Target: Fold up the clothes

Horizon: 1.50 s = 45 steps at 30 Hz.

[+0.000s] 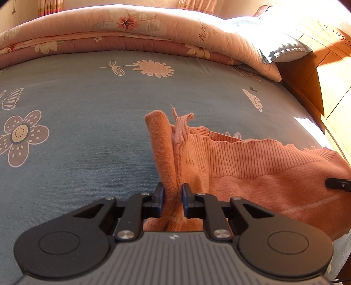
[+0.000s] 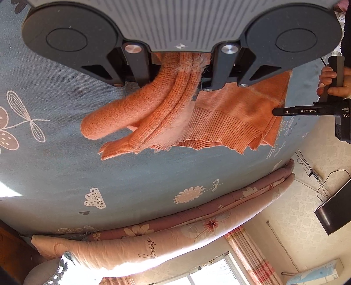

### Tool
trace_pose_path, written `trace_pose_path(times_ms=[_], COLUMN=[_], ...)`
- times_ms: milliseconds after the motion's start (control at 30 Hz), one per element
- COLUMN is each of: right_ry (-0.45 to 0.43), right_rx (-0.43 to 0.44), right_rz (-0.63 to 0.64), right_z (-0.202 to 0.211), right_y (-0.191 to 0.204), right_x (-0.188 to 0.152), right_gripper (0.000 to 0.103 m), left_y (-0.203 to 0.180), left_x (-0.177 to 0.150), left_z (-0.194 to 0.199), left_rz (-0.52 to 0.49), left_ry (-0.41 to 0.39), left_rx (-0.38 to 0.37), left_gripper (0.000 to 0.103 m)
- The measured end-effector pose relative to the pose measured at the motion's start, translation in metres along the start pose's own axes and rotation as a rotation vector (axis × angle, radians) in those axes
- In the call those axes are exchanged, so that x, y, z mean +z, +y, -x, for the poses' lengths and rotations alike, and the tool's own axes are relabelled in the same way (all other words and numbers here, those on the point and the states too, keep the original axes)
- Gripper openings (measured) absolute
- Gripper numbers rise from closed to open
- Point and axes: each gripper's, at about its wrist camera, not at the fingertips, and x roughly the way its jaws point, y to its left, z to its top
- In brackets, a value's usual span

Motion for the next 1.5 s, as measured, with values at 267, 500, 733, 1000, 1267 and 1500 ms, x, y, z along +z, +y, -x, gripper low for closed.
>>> trace_pose_path(times_ms=[267, 500, 733, 1000, 1267, 1500], right_ry=[0.041, 0.087, -0.028, -0.051, -0.133, -0.180], right_rx=[-0.026, -0.149, -0.191, -0.086, 0.200, -0.018], right_rz=[-0.111, -0.214, -0.223, -0.286, -0.616, -0.244], right_z=[-0.015, -0.020, 0.027, 0.015, -0.043, -0.032], right_y=[-0.046, -0.089, -0.087, -0.118, -0.200, -0.148], right_x=[-0.019, -0.050, -0.060, -0.067, -0.055, -0.027], right_gripper=[0.028, 0.053, 0.057, 0.082, 0.032, 0.022], left_y=[0.062, 0.087, 0.046, 0.005, 0.008, 0.017], left_x=[-0.010, -0.027, -0.034, -0.039, -0.006, 0.012], left_z=[-0.032, 0.006, 0.081, 0.080, 0.013, -0.043], left_rz=[0.183, 0.272, 0.165, 0.105, 0.145, 0.176], left_ry=[0.024, 0.019, -0.014, -0.048, -0.108, -0.060], left_rx=[0.051, 0.141, 0.122, 0.030, -0.235, -0.235], left_gripper=[0.023, 0.021, 0.034, 0.040, 0.043, 0.042])
